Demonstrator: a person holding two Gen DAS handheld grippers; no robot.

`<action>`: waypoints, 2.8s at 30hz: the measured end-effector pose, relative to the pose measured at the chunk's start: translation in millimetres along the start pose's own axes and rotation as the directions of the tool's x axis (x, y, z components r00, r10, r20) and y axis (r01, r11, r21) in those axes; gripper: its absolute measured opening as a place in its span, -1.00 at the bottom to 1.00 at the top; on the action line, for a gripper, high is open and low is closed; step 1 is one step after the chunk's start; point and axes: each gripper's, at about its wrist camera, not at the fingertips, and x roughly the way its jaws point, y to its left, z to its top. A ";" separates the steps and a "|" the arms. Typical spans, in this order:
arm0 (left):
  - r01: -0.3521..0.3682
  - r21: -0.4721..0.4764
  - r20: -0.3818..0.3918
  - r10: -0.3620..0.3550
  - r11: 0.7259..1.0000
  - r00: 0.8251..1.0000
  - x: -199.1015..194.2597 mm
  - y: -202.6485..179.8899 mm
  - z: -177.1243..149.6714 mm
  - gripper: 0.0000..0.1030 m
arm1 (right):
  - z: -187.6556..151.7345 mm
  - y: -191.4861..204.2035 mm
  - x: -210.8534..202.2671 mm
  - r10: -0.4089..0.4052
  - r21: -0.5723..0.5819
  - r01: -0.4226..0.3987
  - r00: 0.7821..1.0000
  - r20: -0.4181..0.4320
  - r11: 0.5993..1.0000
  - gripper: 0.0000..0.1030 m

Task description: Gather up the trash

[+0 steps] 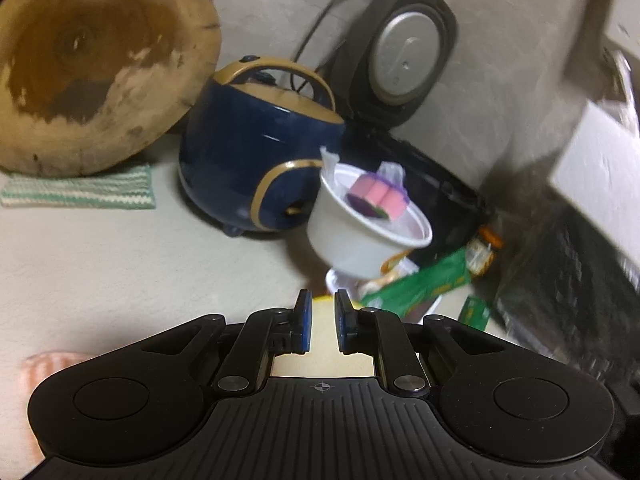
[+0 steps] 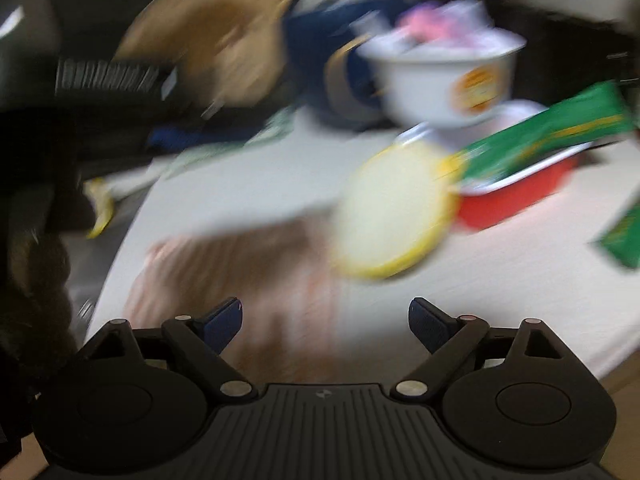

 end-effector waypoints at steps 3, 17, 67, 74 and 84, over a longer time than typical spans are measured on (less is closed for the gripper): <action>0.031 -0.092 -0.027 -0.033 0.995 0.999 16.9 5.7 8.3 -0.71 | 6.8 -25.5 -20.7 -0.131 0.099 0.125 0.990 0.055 0.987 0.77; -0.009 -0.202 0.028 0.015 0.979 0.999 104.8 -1.7 71.8 -0.64 | -11.3 -68.7 -81.1 -0.409 0.188 0.383 0.904 0.123 0.904 0.77; 0.034 -0.181 -0.012 -0.037 0.983 0.999 86.9 46.8 43.2 -0.51 | 213.5 -84.9 -1.7 0.003 0.282 -0.035 0.994 0.113 0.959 0.26; 0.072 -0.112 -0.005 -0.073 0.991 0.997 78.0 35.8 37.2 -0.51 | 203.8 -68.3 -10.8 -0.322 -0.051 0.332 0.936 0.139 0.942 0.53; 0.081 -0.071 -0.025 -0.083 0.994 0.996 67.3 31.0 25.0 -0.55 | 202.2 -23.1 25.2 -0.066 -0.095 0.069 0.997 0.031 0.993 0.36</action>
